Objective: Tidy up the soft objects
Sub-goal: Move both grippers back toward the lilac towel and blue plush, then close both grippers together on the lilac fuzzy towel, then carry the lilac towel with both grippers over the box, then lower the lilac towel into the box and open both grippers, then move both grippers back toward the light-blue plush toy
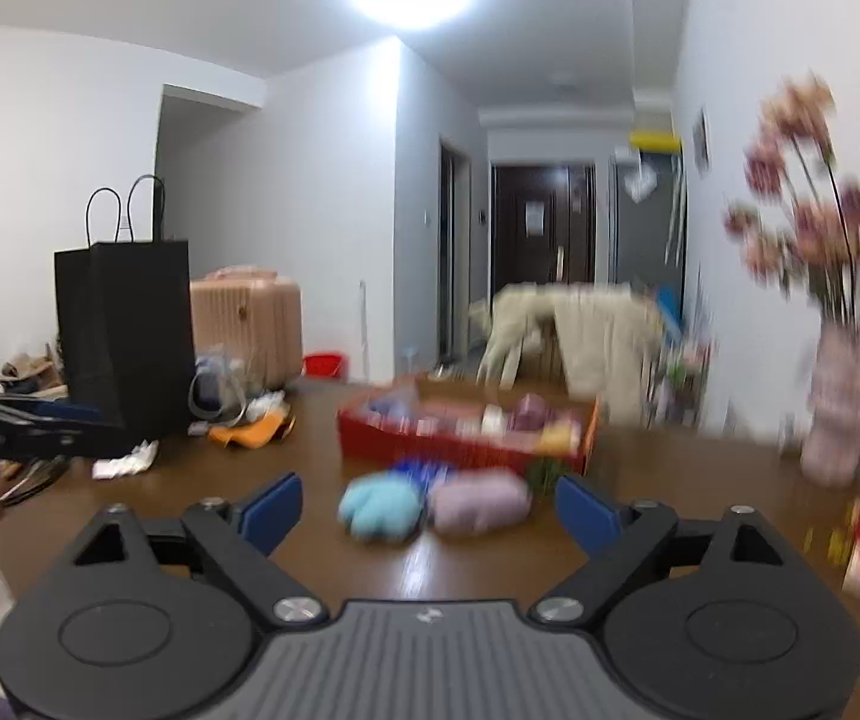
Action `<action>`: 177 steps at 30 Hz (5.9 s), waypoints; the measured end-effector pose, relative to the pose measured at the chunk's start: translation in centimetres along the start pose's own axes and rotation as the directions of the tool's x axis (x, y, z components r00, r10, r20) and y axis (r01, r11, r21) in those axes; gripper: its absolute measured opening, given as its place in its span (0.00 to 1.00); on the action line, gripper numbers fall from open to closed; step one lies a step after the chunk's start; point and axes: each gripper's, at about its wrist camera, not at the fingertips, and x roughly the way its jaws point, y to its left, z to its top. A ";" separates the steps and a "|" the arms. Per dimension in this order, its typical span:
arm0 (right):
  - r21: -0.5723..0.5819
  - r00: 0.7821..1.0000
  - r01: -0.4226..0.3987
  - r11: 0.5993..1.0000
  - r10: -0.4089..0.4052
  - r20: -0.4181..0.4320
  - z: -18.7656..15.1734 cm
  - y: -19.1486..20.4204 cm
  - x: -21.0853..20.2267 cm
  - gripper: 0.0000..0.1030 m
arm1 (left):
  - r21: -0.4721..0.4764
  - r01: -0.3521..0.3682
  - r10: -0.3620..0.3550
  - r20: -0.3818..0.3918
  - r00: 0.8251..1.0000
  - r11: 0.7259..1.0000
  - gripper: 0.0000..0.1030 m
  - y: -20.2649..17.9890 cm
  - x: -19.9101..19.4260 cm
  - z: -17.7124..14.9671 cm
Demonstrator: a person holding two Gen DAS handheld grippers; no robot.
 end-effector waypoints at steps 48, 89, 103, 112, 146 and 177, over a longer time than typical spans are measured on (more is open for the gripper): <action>0.278 0.872 -0.169 0.946 0.275 -0.406 -0.1 -14.4 37.0 0.23 | -0.322 -0.032 -0.069 -0.297 0.952 0.946 0.33 -1.7 33.3 1.1; 0.245 0.998 -0.057 0.968 0.048 0.043 4.4 5.5 6.5 0.18 | -0.135 0.342 -0.332 0.095 0.939 0.930 0.24 0.2 4.6 4.7; 0.200 0.996 -0.035 0.979 0.017 0.089 14.5 -0.8 22.7 0.18 | -0.079 0.307 -0.297 0.109 0.948 0.949 0.24 4.7 20.4 17.7; 0.276 0.993 0.031 0.961 0.002 -0.119 11.7 -7.4 39.9 0.18 | -0.207 0.208 -0.234 -0.113 0.966 0.956 0.24 9.3 38.1 16.9; 0.049 0.983 0.154 0.987 -0.147 -0.113 16.7 -6.0 24.5 0.81 | 0.009 -0.105 0.106 -0.029 0.994 0.994 0.78 6.6 19.7 19.0; 0.109 0.988 0.144 0.984 -0.150 0.048 -3.5 4.9 4.7 1.00 | -0.040 -0.072 0.074 0.047 0.996 0.997 1.00 6.4 4.1 -2.2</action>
